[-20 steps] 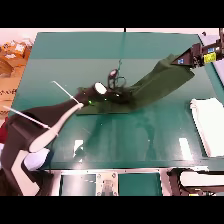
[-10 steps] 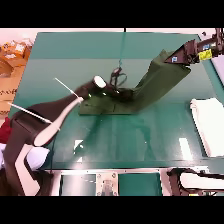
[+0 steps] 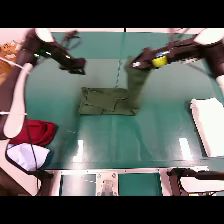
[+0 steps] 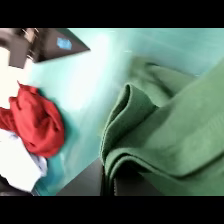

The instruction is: Fold the shirts.

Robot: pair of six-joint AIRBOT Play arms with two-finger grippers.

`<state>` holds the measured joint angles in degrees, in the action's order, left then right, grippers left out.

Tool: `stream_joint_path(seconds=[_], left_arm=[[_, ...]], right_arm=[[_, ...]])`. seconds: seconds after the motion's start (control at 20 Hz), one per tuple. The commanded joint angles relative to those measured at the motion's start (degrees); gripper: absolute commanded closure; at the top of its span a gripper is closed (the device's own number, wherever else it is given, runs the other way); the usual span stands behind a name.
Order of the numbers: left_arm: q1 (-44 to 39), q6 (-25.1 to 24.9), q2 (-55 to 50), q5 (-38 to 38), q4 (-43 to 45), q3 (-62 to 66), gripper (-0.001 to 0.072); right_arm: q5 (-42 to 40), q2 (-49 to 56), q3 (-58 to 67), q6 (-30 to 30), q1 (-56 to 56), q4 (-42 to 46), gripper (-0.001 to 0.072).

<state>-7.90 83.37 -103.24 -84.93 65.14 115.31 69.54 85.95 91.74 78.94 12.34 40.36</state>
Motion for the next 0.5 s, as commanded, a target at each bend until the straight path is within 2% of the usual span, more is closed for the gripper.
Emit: stream_joint_path(seconds=[0.0, 0.1, 0.15, 0.2, 0.25, 0.3, 0.4, 0.45], left_arm=[[6.78, 0.61, 1.66, -4.44, 3.85, 2.67, 0.0679], [8.63, 0.07, 1.66, -4.94, 3.85, 2.67, 0.0679], [9.29, -0.85, 1.66, -5.27, 3.82, 2.67, 0.0679], [9.53, -1.49, 1.66, -5.57, 3.98, 2.67, 0.0679], [9.64, -1.64, 1.66, -5.60, 3.85, 2.67, 0.0679], [9.64, -1.92, 1.66, -5.57, 3.87, 2.67, 0.0679], [9.64, -2.45, 1.66, -5.62, 3.85, 2.67, 0.0679], [9.64, -2.43, 1.64, -5.62, 3.82, 2.67, 0.0679]], right_arm=[[-21.07, 6.88, -2.27, 0.61, 14.38, -1.42, 0.0698], [-33.27, 13.81, -2.27, 0.61, 22.84, -2.58, 0.0697], [-38.99, 17.40, -2.23, 0.59, 26.60, -4.00, 0.0568], [-43.43, 20.20, -2.23, 0.61, 29.35, -5.16, 0.0247], [-46.73, 22.32, -2.21, 0.61, 31.32, -6.01, 0.0124], [-47.17, 23.10, -2.23, 0.61, 31.78, -6.08, 0.0125], [-42.84, 22.27, -2.21, 0.59, 29.73, -5.81, 0.0142], [-38.53, 21.11, -2.21, 0.59, 27.41, -5.81, 0.0227]])
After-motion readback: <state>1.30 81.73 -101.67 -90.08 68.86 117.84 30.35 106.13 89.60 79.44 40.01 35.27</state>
